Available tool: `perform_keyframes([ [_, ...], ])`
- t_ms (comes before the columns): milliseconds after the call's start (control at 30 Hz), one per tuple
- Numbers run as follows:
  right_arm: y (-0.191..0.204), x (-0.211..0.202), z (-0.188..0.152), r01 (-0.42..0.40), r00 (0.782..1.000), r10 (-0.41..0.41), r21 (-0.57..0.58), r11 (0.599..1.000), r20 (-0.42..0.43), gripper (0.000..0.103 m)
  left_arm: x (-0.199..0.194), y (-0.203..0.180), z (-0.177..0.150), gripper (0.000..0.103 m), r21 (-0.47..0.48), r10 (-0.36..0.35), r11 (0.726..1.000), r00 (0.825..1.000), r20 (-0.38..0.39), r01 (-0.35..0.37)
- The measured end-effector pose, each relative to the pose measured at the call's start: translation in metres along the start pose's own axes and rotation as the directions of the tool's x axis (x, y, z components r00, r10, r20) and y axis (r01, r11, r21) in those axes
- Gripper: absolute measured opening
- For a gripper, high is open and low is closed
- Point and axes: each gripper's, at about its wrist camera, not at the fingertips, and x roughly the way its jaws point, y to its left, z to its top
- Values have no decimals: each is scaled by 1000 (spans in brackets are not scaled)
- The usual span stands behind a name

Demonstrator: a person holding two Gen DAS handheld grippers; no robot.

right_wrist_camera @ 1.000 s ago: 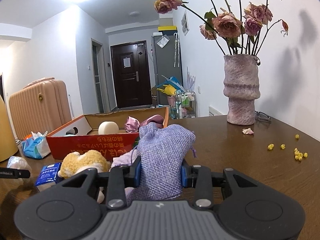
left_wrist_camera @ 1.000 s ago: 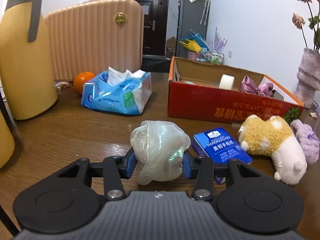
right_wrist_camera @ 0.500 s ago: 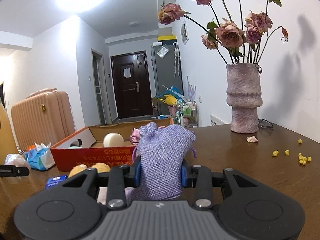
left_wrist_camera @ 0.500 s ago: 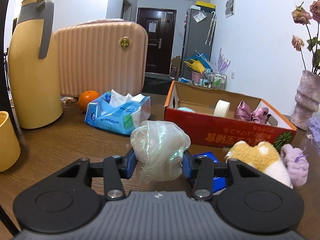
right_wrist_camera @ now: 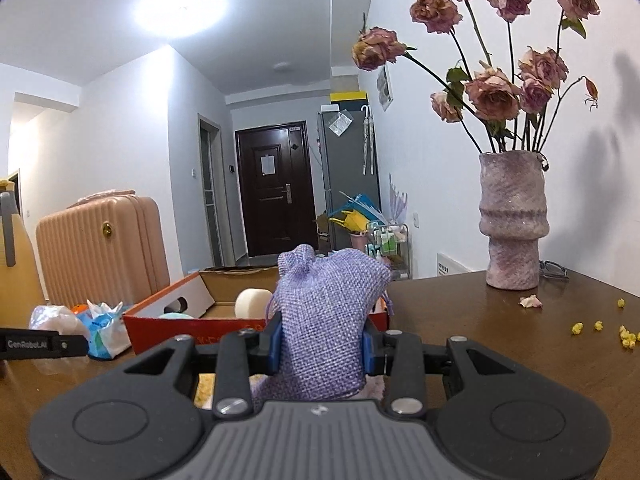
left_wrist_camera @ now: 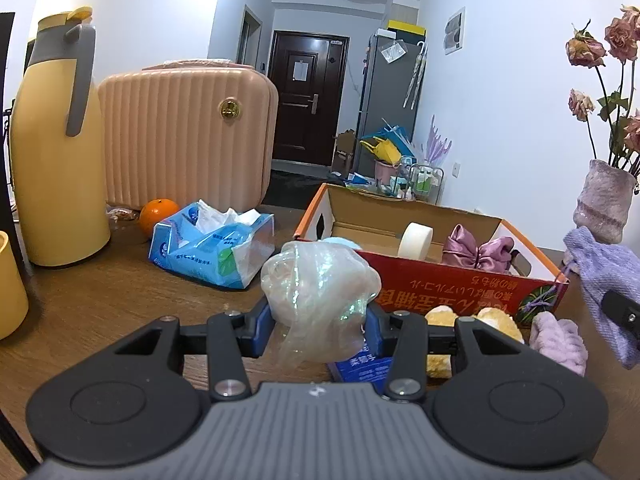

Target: Organize soft objects

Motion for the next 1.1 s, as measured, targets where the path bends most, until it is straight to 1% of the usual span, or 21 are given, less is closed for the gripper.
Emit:
perform_keyframes([
  [233,7,9,3,-7,1000,7,12,1000,9,35,3,-9,3,46,-2,0,1000,1000,11,0],
  [500,16,24,6,-7,1000,7,8,1000,19,35,9,-18,11,46,0,10,1000,999,41,-10],
  [667,19,31,9,-2,999,2,4,1000,33,35,13,-22,17,46,-14,12,1000,999,53,-11],
  [1100,22,58,18,-5,999,4,36,999,35,35,32,-26,32,46,-51,16,999,997,77,-12],
])
